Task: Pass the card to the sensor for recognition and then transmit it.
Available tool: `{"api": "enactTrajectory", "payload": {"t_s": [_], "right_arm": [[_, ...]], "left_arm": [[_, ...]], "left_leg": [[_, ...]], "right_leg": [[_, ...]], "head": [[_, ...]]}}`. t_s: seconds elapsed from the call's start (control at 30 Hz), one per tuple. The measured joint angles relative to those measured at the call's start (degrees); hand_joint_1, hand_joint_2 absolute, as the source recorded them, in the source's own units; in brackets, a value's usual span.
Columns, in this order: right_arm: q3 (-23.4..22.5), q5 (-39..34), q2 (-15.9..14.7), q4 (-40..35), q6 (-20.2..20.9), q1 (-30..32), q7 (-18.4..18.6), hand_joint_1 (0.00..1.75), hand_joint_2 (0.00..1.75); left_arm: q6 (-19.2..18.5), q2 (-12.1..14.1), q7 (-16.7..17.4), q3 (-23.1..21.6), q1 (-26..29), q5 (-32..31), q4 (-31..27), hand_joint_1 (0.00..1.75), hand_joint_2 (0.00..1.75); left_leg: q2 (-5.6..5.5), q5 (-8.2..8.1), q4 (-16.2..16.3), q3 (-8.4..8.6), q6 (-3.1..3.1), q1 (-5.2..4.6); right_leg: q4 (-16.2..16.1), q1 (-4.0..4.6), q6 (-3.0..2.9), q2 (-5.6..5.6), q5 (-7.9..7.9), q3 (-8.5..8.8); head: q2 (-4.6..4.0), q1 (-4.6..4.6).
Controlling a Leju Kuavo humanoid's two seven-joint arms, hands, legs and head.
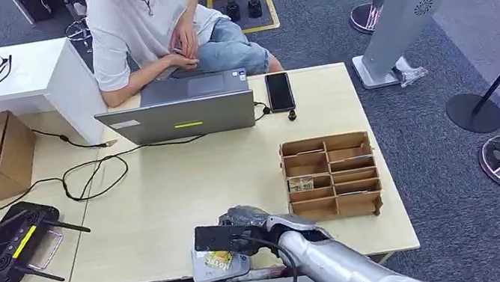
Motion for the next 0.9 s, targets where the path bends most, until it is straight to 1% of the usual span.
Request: {"api": "enactTrajectory", "payload": {"t_s": [0.9], "right_arm": [[0.5, 0.31, 0.55, 1.44, 0.02, -0.65, -0.46, 1.75, 1.75]], "left_arm": [[0.0, 0.0, -0.04, -0.09, -0.02, 0.11, 0.0, 0.0, 0.0]], "left_leg": [[0.0, 0.0, 0.0, 0.0, 0.0, 0.0]], "right_leg": [[0.0, 0.0, 0.0, 0.0, 0.0, 0.0]], "head": [[0.0, 0.0]]}}
